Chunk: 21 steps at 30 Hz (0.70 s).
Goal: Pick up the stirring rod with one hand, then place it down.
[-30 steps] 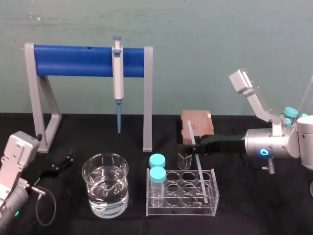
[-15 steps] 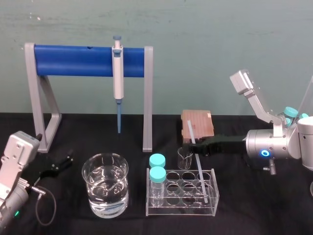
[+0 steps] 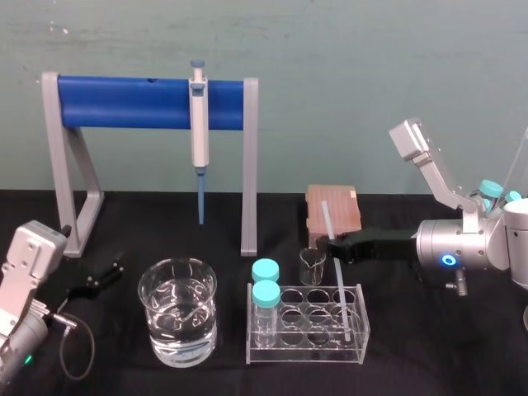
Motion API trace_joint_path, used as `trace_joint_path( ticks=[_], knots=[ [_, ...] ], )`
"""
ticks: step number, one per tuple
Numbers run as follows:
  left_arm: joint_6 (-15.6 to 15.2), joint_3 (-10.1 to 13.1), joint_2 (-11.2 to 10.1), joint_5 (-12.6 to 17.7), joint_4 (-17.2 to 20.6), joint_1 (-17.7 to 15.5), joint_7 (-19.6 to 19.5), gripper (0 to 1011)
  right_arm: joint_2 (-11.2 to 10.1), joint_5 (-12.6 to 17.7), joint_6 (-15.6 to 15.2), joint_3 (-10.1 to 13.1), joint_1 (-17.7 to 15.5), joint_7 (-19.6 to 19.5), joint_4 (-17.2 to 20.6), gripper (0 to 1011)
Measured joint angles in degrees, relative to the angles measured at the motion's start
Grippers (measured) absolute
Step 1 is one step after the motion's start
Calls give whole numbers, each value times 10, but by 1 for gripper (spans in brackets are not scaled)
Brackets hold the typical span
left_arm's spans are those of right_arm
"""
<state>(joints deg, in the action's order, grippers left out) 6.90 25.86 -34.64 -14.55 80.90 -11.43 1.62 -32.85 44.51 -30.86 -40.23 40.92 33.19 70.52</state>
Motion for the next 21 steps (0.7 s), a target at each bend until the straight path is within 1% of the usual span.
trace_joint_path(
  ticks=[9, 17, 21],
  knots=[
    [0, 0, 0, 0, 0, 0, 0, 1005, -7, 2, 5, 9, -10, -6, 16, 72],
    [0, 0, 0, 0, 0, 0, 0, 1005, -18, 15, 23, 27, -35, -22, 45, 72],
    [0, 0, 0, 0, 0, 0, 0, 1005, -27, 18, 38, 36, -54, -34, 64, 72]
  ],
)
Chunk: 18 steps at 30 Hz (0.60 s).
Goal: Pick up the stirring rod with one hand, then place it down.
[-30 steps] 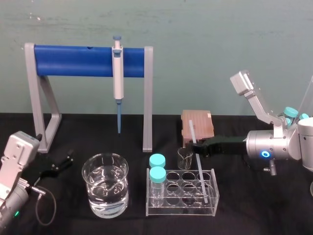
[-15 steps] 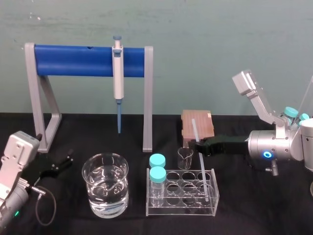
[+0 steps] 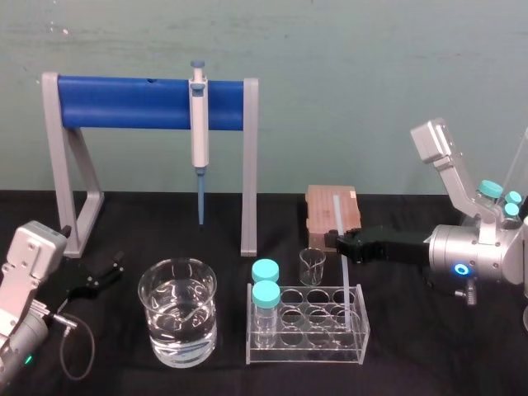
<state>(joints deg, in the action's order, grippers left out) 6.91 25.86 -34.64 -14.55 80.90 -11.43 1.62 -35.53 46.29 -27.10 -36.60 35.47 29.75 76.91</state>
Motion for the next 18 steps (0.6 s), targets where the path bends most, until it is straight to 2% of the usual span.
trace_joint_path(
  ticks=[5, 12, 18],
  knots=[
    [0, 0, 0, 0, 0, 0, 0, 1005, -11, 0, 17, 8, -19, -8, 26, 72],
    [0, 0, 0, 0, 0, 0, 0, 1005, -46, -25, 93, 32, -67, -14, 108, 72],
    [0, 0, 0, 0, 0, 0, 0, 1005, -65, -39, 124, 51, -95, -18, 154, 72]
  ],
)
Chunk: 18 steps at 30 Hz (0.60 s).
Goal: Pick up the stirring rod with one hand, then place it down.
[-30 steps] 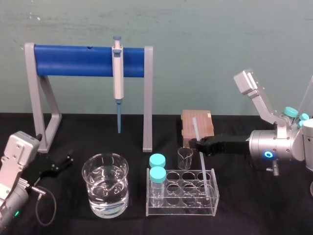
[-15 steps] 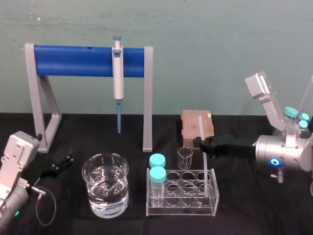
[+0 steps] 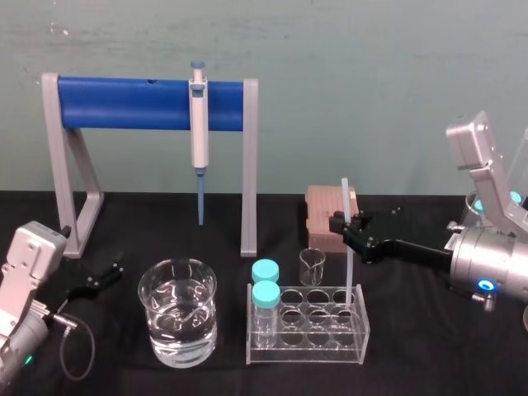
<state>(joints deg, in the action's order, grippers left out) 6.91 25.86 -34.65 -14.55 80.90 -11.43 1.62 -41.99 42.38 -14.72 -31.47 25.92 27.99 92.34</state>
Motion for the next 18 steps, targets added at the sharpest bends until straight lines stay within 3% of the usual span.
trace_joint_path(
  ticks=[18],
  knots=[
    [0, 0, 0, 0, 0, 0, 0, 1005, -16, -3, 46, 72, -46, -16, 48, 72]
  ],
)
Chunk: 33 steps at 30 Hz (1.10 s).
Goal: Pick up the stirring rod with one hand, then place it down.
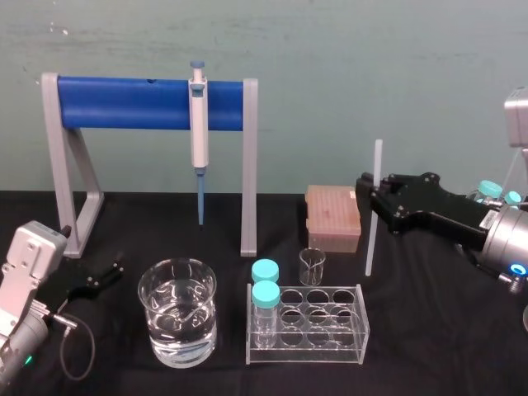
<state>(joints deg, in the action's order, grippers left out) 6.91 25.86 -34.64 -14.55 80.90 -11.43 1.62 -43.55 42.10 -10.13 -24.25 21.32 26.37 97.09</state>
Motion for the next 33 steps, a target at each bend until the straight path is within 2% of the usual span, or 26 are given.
trace_joint_path(
  ticks=[2, 33],
  knots=[
    [0, 0, 0, 0, 0, 0, 0, 1005, 1, 1, 2, 5, -2, 0, 0, 71],
    [0, 0, 0, 0, 0, 0, 0, 1005, 1, 2, 0, 0, 0, 1, -1, 71]
  ],
)
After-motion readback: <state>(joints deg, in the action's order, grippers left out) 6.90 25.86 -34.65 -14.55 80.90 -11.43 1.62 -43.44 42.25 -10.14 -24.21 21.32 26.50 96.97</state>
